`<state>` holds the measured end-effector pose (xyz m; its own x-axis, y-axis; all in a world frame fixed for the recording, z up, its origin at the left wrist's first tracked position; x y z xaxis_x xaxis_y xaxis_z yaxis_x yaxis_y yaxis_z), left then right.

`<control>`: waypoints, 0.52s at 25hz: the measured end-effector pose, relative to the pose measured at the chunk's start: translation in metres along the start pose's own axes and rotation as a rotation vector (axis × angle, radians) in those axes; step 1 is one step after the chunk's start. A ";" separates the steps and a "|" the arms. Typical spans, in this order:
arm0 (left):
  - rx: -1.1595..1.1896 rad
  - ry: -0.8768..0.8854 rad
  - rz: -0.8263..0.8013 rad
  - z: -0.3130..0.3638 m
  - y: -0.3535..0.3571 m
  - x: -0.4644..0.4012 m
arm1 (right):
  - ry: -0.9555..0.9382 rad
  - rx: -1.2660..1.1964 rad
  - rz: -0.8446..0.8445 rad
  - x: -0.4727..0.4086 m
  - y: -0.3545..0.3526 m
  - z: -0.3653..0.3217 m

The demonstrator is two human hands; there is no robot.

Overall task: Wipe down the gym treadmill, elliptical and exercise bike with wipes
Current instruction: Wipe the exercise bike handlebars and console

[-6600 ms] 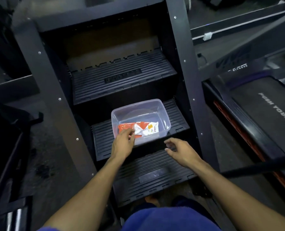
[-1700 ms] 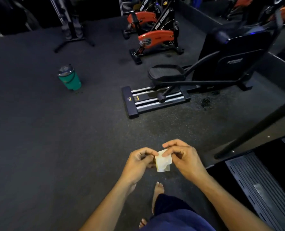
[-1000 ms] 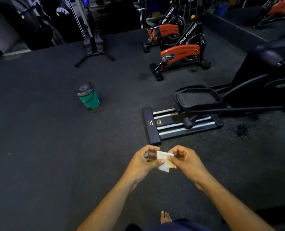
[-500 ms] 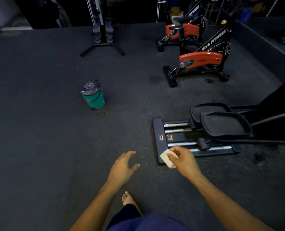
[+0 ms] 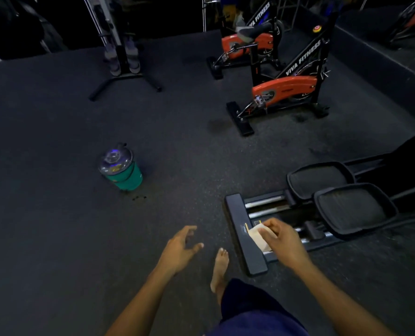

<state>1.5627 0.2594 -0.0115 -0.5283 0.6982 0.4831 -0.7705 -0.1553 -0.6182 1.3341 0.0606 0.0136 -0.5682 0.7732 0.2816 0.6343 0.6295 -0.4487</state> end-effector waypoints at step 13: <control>0.008 0.116 -0.020 0.065 -0.214 -0.316 | 0.029 -0.317 -0.005 -0.357 0.053 -0.163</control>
<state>1.8710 0.0267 0.0082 -0.4687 0.7772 0.4198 -0.7835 -0.1463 -0.6040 1.6560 -0.1696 0.0269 -0.5592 0.7694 0.3088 0.7661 0.6219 -0.1623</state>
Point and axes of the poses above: each hand's wrist, its own x-axis away from the middle knuckle, its own y-axis out of the palm, z = x × y, the point moved 1 cm from there along -x, towards the middle knuckle, and after that the axes turned 7 degrees about -x, right-handed, at the moved point
